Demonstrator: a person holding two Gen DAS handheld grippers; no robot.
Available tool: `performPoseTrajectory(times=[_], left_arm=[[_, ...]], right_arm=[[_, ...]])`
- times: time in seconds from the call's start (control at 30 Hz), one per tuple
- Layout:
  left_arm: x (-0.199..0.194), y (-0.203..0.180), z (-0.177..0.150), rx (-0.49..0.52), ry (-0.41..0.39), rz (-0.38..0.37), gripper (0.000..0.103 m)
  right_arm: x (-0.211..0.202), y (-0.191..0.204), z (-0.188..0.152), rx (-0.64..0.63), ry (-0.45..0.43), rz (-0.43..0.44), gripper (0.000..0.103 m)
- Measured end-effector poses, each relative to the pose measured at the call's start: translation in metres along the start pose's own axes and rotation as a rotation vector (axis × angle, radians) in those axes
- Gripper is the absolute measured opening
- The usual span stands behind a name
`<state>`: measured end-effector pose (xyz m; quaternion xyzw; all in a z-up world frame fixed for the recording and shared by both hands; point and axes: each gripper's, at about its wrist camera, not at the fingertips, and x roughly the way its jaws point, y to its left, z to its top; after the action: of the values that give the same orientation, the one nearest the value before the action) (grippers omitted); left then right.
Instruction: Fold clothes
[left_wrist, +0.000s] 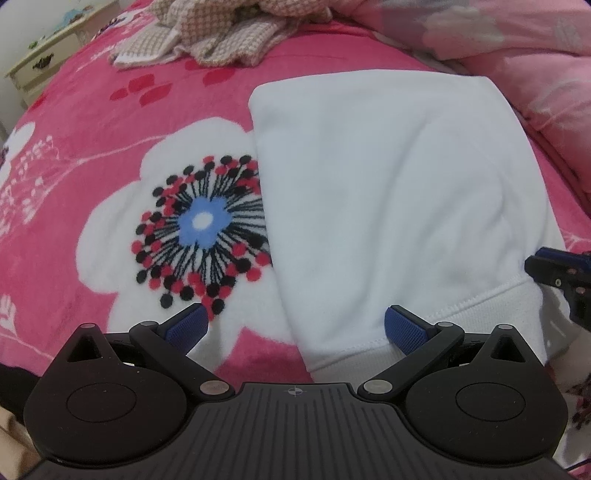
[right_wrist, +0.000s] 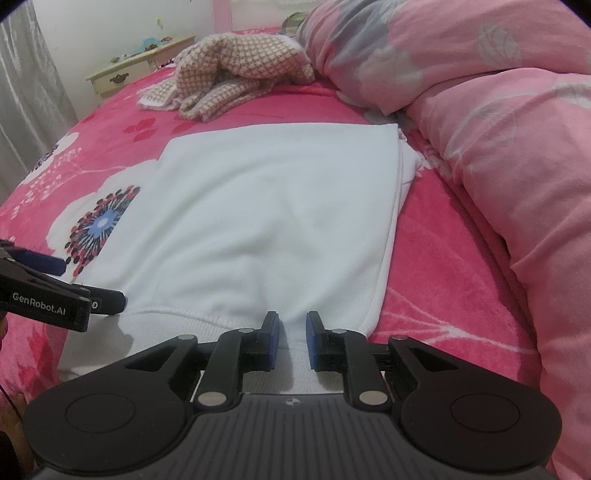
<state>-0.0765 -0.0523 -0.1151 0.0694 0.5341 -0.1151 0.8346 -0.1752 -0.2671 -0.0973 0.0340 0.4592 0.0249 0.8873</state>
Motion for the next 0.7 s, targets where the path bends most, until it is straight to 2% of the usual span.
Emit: performPoseTrajectory(times=[0.13,0.2,0.27,0.43,0.53,0.57,0.6,0.63,0.67,0.7], left_arm=[[0.004,0.009,-0.002,-0.045,0.0,-0.037,0.103],[0.005,0.01,-0.002,-0.054,-0.003,-0.045,0.103],[0.005,0.01,-0.003,-0.046,-0.013,-0.046,0.103],[0.004,0.007,-0.008,-0.01,-0.052,-0.046,0.103],[0.004,0.007,-0.009,-0.011,-0.059,-0.053,0.103],[0.005,0.008,-0.009,-0.011,-0.059,-0.055,0.103],[0.005,0.008,-0.009,-0.011,-0.06,-0.058,0.103],[0.005,0.008,-0.009,-0.01,-0.061,-0.062,0.103],[0.005,0.009,-0.008,-0.01,-0.062,-0.065,0.103],[0.006,0.009,-0.008,-0.011,-0.063,-0.069,0.103]], right_arm=[[-0.001,-0.002,-0.001,0.017,-0.009,-0.006,0.026],[-0.001,-0.003,-0.001,0.022,-0.012,-0.021,0.035],[-0.001,-0.004,-0.001,0.025,-0.015,-0.035,0.04],[-0.002,-0.009,-0.001,0.064,-0.022,-0.012,0.043],[-0.005,-0.012,-0.001,0.086,-0.036,0.016,0.049],[-0.006,-0.012,-0.001,0.093,-0.042,0.028,0.057],[-0.008,-0.013,-0.002,0.099,-0.05,0.044,0.071],[-0.009,-0.013,-0.003,0.104,-0.056,0.063,0.08],[-0.01,-0.013,-0.003,0.102,-0.057,0.085,0.097],[-0.012,-0.011,-0.005,0.095,-0.061,0.101,0.101]])
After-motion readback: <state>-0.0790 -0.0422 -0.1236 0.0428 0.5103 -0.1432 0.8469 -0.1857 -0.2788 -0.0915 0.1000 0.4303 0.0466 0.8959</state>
